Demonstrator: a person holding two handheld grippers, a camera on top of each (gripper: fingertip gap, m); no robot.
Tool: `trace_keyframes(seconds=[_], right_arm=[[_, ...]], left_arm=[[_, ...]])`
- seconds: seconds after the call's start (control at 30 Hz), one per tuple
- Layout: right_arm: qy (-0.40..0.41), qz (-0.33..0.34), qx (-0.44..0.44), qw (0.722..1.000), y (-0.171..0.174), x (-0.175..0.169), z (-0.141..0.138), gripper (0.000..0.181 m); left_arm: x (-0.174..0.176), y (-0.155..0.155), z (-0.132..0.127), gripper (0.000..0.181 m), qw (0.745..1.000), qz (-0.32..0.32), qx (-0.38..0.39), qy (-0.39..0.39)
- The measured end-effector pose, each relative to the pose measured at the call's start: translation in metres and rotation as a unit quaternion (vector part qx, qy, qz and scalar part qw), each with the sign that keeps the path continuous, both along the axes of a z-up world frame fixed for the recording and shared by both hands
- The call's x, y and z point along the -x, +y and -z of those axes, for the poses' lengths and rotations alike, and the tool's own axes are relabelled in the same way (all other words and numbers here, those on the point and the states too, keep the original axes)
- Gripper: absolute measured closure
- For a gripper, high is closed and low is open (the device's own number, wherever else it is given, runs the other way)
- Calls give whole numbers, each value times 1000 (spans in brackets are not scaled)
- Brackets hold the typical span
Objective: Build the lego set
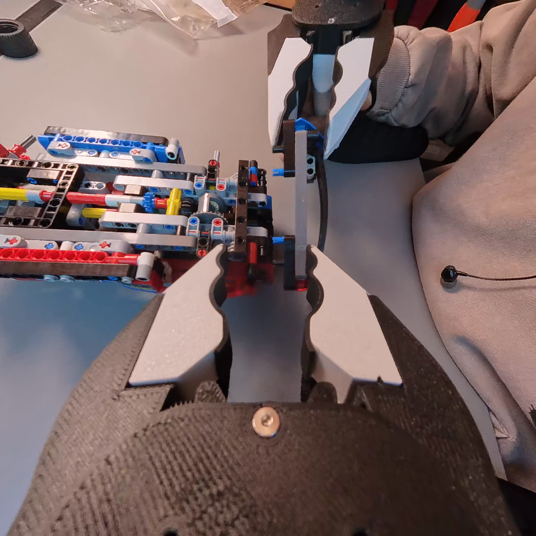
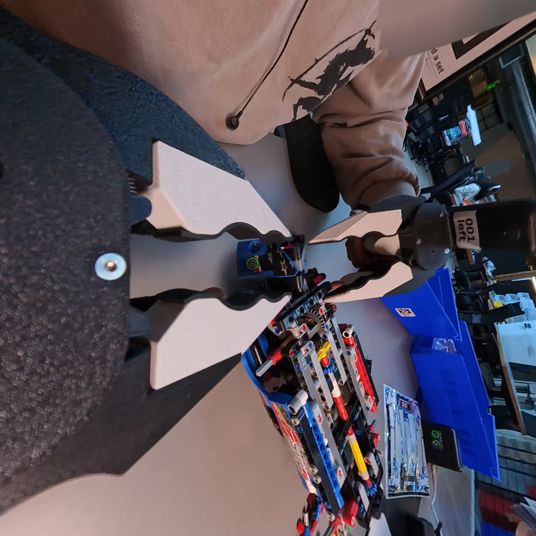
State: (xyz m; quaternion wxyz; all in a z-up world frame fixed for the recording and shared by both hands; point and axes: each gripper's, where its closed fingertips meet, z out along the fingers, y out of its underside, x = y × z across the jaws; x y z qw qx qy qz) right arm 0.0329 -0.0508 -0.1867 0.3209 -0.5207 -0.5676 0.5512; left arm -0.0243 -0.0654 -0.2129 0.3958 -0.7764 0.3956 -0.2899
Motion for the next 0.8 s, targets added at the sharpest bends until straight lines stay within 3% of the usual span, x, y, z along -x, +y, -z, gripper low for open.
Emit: trace_keyframes(seconds=[0.17, 0.27, 0.47, 0.67, 0.7, 0.77, 0.8], right_arm=[[27, 4, 4, 1000, 8, -3, -7, 152], [51, -17, 24, 998, 1, -4, -16, 152], [128, -19, 77, 989, -2, -4, -48, 152], [223, -13, 132, 966, -3, 2, -91, 152], [233, -15, 132, 963, -4, 3, -95, 152], [234, -17, 110, 966, -8, 3, -94, 152], [223, -19, 97, 970, -8, 1, -91, 152]], left_arm=[[-3, 1, 1, 132, 1000, 6, -5, 28], [-3, -1, -12, 131, 1000, 1, -17, 18], [-26, -36, -23, 133, 999, 11, -10, -43], [-64, -40, -16, 108, 981, -32, 63, -179], [-66, -38, -23, 114, 976, -37, 61, -205], [-65, -36, -34, 147, 973, -32, 48, -222], [-60, -35, -34, 147, 978, -29, 38, -201]])
